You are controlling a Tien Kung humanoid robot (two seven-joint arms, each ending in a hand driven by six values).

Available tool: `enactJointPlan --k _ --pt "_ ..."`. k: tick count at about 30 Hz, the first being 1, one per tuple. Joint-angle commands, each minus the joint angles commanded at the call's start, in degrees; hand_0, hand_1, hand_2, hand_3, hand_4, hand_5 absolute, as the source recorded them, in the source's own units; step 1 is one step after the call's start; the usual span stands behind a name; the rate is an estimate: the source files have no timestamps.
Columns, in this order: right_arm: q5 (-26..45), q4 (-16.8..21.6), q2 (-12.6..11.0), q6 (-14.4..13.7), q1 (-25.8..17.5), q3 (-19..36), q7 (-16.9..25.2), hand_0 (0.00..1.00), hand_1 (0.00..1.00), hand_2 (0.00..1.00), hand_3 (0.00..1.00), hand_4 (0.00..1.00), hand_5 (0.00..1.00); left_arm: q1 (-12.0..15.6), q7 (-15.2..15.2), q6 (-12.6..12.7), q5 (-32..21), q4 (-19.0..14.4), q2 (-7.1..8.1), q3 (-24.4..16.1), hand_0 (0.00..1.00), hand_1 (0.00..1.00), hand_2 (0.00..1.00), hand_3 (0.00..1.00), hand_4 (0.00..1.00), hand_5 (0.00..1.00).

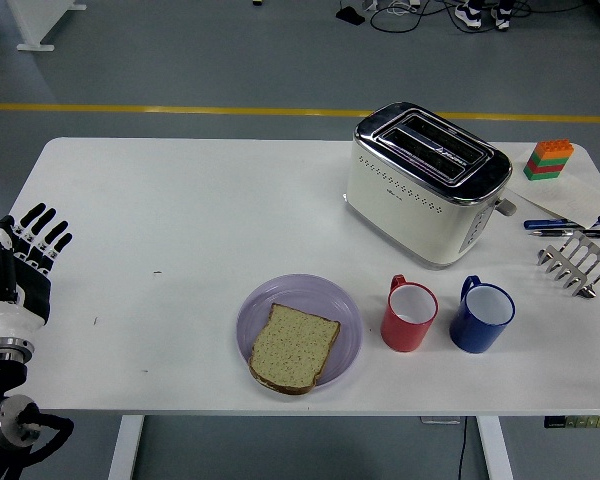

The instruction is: Push plate across desktop,pick up the break from the machine,place the break in the plate

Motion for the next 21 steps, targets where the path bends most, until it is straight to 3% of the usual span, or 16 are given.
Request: enactJointPlan --k 21 --pt "-0.37 -0.23 0.23 0.59 -0.35 1.13 -0.2 0.697 0.677 0.693 0.655 0.564 0.417 -0.02 -0.05 -0.09 -0.2 -0.02 -0.08 -0.22 0.766 0.75 0.782 0.711 0.483 0.998"
